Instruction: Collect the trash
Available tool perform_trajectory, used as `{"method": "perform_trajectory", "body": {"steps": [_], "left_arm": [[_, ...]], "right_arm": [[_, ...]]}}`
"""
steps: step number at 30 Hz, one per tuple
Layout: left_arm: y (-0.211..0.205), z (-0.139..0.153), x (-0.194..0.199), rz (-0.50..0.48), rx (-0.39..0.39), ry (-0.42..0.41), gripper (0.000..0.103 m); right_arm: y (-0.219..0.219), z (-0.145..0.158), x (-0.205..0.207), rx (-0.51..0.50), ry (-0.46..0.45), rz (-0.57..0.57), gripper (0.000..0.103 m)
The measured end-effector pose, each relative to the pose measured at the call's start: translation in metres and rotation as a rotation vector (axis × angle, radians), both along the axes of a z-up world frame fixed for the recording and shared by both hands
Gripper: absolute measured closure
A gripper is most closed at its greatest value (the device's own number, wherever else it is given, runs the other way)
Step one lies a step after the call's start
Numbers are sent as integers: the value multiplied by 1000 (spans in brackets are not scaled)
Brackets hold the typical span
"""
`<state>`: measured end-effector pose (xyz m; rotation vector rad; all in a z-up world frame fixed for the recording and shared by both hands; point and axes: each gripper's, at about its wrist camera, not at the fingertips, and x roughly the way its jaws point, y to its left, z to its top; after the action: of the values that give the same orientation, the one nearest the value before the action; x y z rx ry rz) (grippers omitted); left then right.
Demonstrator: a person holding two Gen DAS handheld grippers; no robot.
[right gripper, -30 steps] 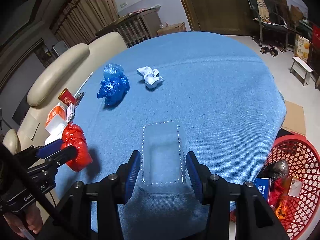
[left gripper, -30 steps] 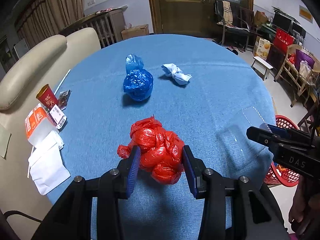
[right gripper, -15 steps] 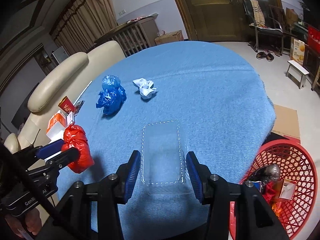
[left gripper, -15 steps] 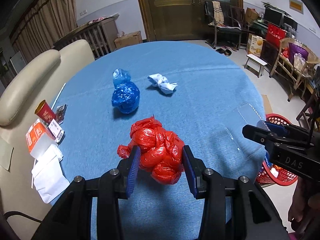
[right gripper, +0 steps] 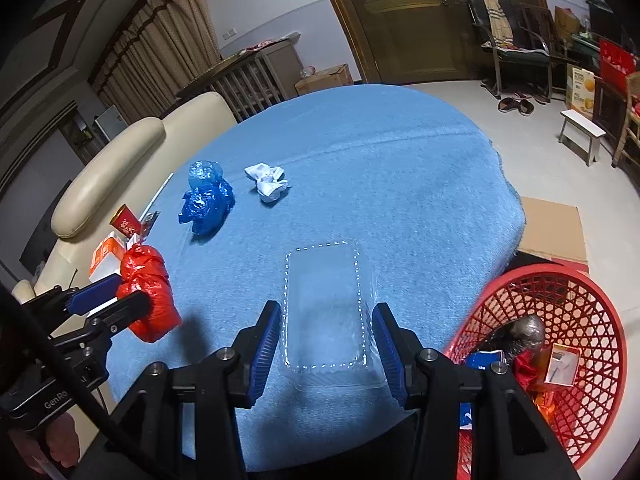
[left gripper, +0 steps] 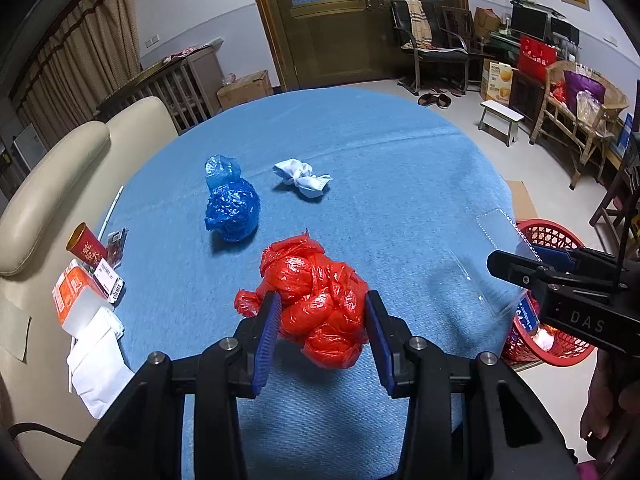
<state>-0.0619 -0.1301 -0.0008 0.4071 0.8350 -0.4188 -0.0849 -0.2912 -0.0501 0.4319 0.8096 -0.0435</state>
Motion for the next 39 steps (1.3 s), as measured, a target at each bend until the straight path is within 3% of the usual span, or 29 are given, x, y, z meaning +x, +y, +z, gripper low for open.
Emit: {"method": "perform_trajectory", "body": {"steps": [39], "left_arm": [[-74,4,-34,-205,83,-45,59]], "right_arm": [[-64,-7,-48,52,-2,-163,53]]}}
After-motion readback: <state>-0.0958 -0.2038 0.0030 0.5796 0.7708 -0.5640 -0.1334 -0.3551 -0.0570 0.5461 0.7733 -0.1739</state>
